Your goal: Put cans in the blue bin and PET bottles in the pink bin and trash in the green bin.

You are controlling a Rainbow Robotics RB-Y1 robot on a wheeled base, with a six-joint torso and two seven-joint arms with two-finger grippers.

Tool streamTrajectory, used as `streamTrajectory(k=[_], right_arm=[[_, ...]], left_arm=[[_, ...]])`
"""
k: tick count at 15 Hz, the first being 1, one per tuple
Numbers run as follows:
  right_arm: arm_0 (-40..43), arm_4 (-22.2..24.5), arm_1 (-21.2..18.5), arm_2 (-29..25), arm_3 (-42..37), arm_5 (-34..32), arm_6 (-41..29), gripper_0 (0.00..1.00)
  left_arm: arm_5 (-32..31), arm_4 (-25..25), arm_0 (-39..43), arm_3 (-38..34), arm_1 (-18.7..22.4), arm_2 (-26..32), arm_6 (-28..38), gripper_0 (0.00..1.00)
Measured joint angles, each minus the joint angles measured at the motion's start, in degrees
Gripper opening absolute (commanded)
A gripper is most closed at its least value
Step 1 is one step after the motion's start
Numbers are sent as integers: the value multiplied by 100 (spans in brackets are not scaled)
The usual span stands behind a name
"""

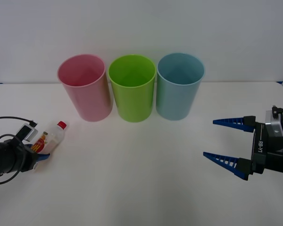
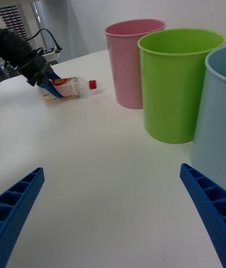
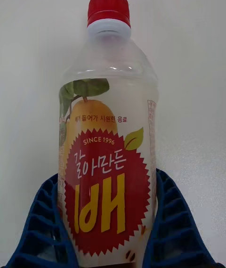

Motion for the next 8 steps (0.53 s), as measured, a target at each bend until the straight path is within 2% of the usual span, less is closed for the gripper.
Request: streamTrajectory(k=[3,5,8], right_arm=[[0,0,0,0,0,0,0,100],[0,0,0,0,0,0,0,100],[0,0,0,0,0,0,0,100]], left_arm=[[92,15,28,4,0,0,-61,0],[370,181,114,-39,32,0,-73,0],[963,984,285,-164,223,0,-505,0]])
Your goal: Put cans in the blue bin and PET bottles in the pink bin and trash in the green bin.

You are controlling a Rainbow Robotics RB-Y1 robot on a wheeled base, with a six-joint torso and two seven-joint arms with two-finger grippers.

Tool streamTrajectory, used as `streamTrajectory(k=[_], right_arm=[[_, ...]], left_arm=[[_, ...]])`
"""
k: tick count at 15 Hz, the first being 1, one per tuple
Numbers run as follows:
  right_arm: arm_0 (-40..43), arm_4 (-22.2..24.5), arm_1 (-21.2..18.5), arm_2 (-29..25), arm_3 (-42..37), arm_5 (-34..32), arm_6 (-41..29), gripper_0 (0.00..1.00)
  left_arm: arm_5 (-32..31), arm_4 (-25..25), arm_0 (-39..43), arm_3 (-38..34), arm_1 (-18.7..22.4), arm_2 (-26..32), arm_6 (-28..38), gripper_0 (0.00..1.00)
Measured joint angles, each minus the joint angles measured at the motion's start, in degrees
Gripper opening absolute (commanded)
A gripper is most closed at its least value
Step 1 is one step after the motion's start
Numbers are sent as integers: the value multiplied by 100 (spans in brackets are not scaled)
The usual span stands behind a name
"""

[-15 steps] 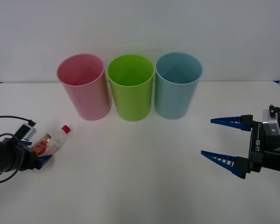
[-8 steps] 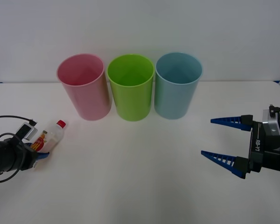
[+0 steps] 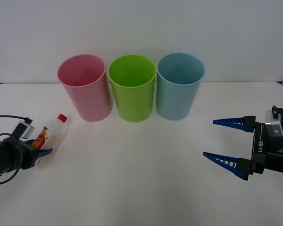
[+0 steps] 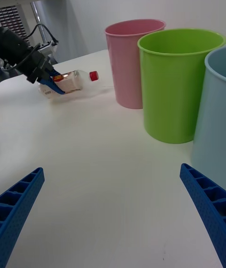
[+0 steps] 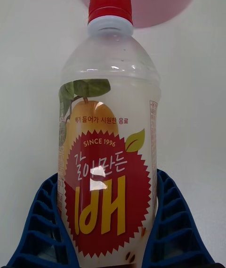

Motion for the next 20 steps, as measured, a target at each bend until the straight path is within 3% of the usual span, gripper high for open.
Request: streamTrajectory(k=[7,10,13,16,20], right_arm=[[0,0,0,0,0,0,0,100],[0,0,0,0,0,0,0,100],[0,0,0,0,0,0,0,100],[0,0,0,0,0,0,0,100],[0,0,0,0,0,0,0,100]], left_arm=[[1215,1855,344,-264,168,21,-1107,0],[1301,2617,925,-505,242,527,-1877,0],[1293,3175,1657,-1018,242,1115,-2249,0],[963,3617,1776,-1364,147,1485,-2233,0],[-215,4060,1691,-1599,-855,2635,-2330,0]])
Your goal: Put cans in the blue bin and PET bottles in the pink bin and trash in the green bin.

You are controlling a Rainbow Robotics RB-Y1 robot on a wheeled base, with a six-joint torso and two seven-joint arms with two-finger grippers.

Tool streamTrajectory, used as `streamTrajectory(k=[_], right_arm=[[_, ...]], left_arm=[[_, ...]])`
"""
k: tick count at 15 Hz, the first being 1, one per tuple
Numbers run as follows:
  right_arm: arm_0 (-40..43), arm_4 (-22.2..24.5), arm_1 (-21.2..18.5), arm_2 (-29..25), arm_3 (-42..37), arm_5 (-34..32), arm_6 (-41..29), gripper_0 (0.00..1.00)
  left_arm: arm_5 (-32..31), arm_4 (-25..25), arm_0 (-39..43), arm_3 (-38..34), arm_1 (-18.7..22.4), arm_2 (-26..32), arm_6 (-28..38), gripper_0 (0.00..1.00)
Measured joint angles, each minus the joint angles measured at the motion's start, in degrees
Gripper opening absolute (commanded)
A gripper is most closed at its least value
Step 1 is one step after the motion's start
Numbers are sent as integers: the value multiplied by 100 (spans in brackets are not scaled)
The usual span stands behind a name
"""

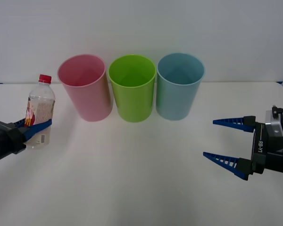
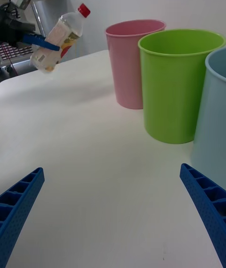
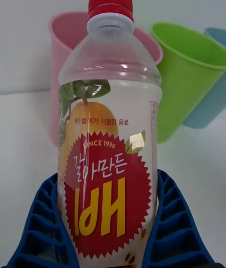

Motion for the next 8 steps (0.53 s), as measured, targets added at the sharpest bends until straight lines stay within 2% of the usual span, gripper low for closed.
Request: streamTrajectory(k=[2,5,8], right_arm=[[0,0,0,0,0,0,0,100],[0,0,0,0,0,0,0,100],[0,0,0,0,0,0,0,100]], left_arm=[[-161,382,-108,-30,-87,208,-140,0],[-39,942,-412,-28,-174,252,-613,0],[36,1037,-811,-41,-530,276,-742,0]])
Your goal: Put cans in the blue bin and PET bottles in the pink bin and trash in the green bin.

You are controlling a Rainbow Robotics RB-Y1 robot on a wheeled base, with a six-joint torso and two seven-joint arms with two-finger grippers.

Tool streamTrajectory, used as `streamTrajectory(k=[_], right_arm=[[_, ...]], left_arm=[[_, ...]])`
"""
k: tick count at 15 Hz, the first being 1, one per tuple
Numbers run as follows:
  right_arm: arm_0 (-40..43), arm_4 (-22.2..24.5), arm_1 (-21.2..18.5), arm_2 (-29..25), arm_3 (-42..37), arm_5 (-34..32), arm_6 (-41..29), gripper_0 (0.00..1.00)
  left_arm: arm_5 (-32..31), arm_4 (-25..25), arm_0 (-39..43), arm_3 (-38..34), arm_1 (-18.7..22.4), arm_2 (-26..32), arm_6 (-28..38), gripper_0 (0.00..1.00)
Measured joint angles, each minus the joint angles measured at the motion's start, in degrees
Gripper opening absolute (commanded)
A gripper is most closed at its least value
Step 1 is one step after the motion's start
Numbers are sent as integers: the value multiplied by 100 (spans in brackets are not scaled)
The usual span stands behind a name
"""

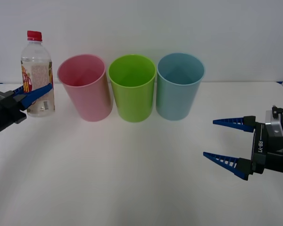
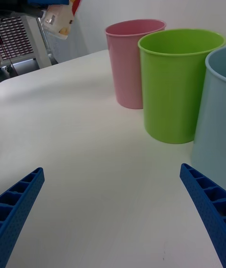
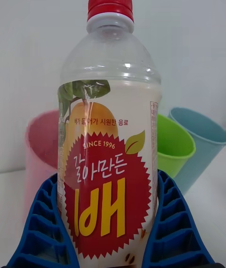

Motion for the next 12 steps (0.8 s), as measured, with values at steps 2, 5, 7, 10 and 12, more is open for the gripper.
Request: streamTrajectory(k=[2,5,7,10,12], right_arm=[[0,0,0,0,0,0,0,100],[0,0,0,0,0,0,0,100],[0,0,0,0,0,0,0,100],[0,0,0,0,0,0,0,100],[0,0,0,0,0,0,0,100]], left_arm=[[32,109,-276,2,-316,71,-15,0],[306,256,-721,6,-598,97,-43,0],[437,229,-982,29,-911,115,-93,0],[450,-160,-1344,289,-1219,116,-206,0],[446,-536,-1662,555,-1524,114,-258,0]])
